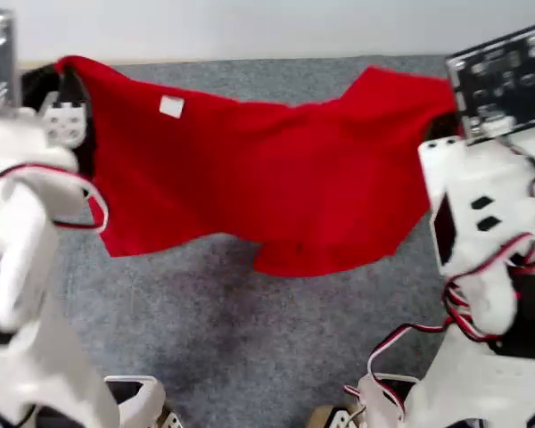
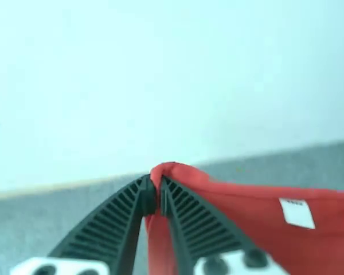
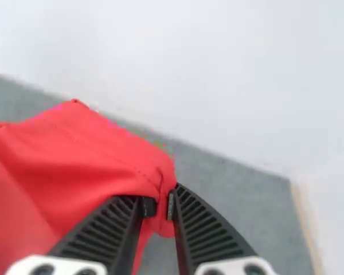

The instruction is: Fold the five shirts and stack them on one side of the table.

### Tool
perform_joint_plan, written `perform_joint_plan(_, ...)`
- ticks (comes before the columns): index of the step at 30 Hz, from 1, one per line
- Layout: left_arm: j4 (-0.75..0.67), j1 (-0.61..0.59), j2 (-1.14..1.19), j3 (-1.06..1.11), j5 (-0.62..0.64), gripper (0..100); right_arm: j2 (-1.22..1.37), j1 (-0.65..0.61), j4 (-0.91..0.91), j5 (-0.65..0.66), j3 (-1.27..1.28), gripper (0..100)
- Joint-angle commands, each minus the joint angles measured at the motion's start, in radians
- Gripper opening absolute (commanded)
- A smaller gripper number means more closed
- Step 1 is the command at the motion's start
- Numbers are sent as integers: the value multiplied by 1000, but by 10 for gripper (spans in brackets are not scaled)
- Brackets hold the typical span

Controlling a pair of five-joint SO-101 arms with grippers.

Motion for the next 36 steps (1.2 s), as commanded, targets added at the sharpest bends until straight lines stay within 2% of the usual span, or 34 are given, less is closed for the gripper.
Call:
perform_joint_plan(1, -35, -3, -77, -28, 9, 3, 25, 2, -25, -9, -153, 10)
perform_joint_plan(5, -28, -8, -144, -24, 9, 3, 21, 4, -54, -6, -235, 10)
perform_joint_plan(10, 20, -8, -203, -22, 9, 3, 24, 4, -94, 64, -341, 10)
perform_joint_plan(20, 48, -11, -287, -24, 5, 3, -31, 4, -255, 186, -353, 10)
perform_joint_plan(32, 54, -11, -373, -24, 0, 3, -160, 10, -255, 267, -353, 10)
perform_joint_plan(36, 54, -11, -407, -24, -49, 3, -213, 10, -255, 275, -353, 10)
